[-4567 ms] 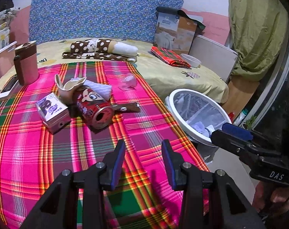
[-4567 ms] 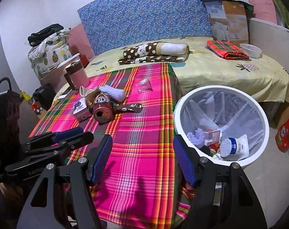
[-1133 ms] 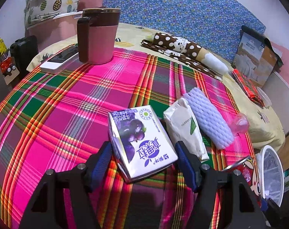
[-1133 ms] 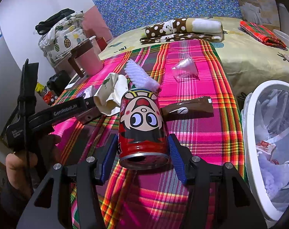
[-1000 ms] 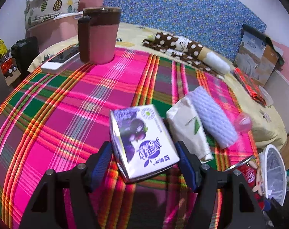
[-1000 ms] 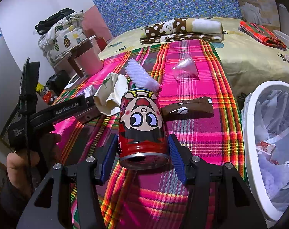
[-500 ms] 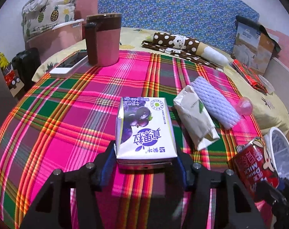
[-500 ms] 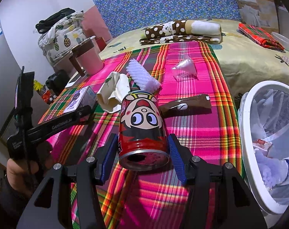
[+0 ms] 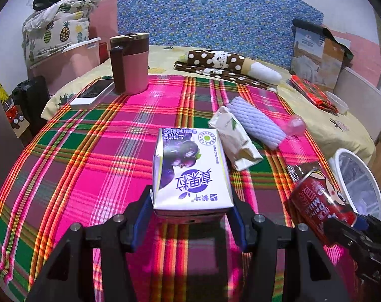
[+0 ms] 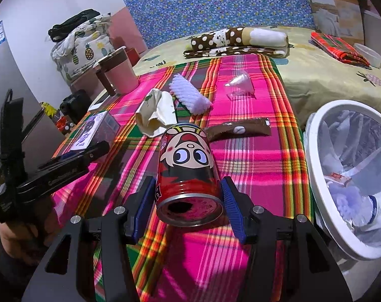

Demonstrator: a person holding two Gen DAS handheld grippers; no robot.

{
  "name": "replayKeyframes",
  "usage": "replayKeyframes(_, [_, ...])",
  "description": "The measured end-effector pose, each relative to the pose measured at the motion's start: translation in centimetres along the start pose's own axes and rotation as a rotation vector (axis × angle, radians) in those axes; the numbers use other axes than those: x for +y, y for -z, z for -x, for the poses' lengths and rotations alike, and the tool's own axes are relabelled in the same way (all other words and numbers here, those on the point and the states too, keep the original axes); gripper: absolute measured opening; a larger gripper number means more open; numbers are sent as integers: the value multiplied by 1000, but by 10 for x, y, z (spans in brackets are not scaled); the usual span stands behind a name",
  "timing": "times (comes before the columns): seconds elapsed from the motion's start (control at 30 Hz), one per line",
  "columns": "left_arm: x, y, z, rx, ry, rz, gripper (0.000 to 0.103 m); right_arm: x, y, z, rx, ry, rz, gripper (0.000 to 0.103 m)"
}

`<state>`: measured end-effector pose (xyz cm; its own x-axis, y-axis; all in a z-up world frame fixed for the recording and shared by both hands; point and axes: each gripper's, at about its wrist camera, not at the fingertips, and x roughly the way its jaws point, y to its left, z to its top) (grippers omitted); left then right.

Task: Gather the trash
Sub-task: 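Carry the can and juice box over the white bin and open both tools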

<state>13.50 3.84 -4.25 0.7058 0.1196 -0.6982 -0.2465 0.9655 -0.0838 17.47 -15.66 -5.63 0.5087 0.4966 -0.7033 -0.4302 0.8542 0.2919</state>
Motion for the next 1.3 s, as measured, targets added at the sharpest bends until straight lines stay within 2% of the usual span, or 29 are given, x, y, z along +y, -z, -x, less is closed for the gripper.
replayKeyframes(0.5, [-2,26,12,50,58,-40,58,6,13,2,60,2,8,56])
replayKeyframes(0.63, [-2,25,12,49,83,-46,58,10,9,0,55,12,25,64])
replayKeyframes(0.83, [-4,22,1,62,81,-61,59,11,5,-6,64,21,13,64])
replayKeyframes(0.93, [-6,23,-5,76,76,-66,59,12,5,-8,61,22,16,64])
replayKeyframes(1.03, [-9,25,-5,74,71,-78,58,12,7,-7,56,27,18,55])
replayKeyframes(1.3, [-14,23,9,27,60,-94,57,9,7,3,23,34,9,55])
